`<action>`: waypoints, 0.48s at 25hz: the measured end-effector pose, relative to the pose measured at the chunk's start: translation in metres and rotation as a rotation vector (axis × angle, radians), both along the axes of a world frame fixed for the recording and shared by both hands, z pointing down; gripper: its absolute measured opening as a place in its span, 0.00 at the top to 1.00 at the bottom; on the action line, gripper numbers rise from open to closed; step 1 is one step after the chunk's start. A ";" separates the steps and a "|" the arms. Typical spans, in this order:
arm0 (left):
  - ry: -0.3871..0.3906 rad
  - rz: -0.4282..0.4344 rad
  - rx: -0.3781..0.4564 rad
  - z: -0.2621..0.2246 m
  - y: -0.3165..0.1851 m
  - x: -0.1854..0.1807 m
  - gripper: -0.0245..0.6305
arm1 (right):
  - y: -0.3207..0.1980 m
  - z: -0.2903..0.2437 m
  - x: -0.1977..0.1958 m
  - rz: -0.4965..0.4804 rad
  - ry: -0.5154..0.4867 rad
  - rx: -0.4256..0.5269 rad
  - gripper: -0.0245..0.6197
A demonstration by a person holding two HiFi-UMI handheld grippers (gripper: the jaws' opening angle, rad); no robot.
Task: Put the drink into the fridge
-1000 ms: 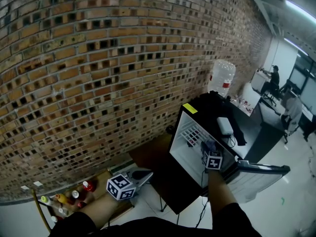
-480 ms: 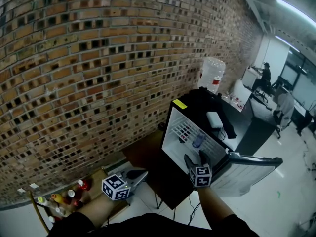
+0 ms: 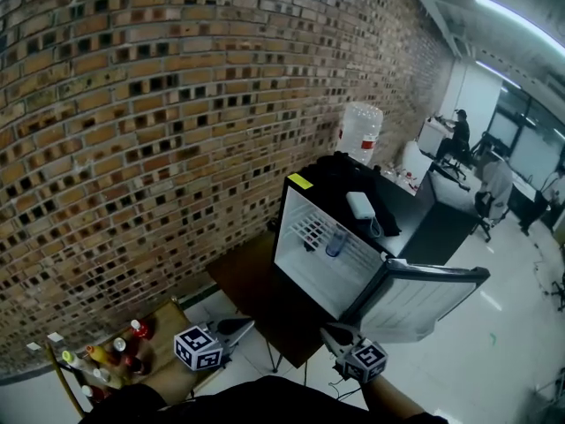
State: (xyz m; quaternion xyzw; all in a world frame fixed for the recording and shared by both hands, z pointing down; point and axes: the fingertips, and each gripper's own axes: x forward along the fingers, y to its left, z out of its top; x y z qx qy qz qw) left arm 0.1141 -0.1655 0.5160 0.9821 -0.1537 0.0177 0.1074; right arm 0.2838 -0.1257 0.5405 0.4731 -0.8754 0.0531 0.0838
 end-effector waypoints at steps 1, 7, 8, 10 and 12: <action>0.004 0.001 -0.012 0.002 0.006 0.001 0.97 | 0.013 0.000 0.007 -0.007 -0.041 -0.001 0.98; -0.013 0.019 -0.036 0.016 0.038 0.010 0.97 | 0.079 0.003 0.029 0.026 -0.210 -0.047 0.98; -0.014 0.023 -0.039 0.017 0.042 0.011 0.97 | 0.086 0.009 0.031 0.032 -0.225 -0.059 0.98; -0.017 0.031 -0.039 0.018 0.048 0.015 0.97 | 0.096 0.021 0.031 0.038 -0.240 -0.081 0.98; -0.020 0.039 -0.037 0.018 0.053 0.018 0.97 | 0.103 0.035 0.035 0.038 -0.226 -0.083 0.98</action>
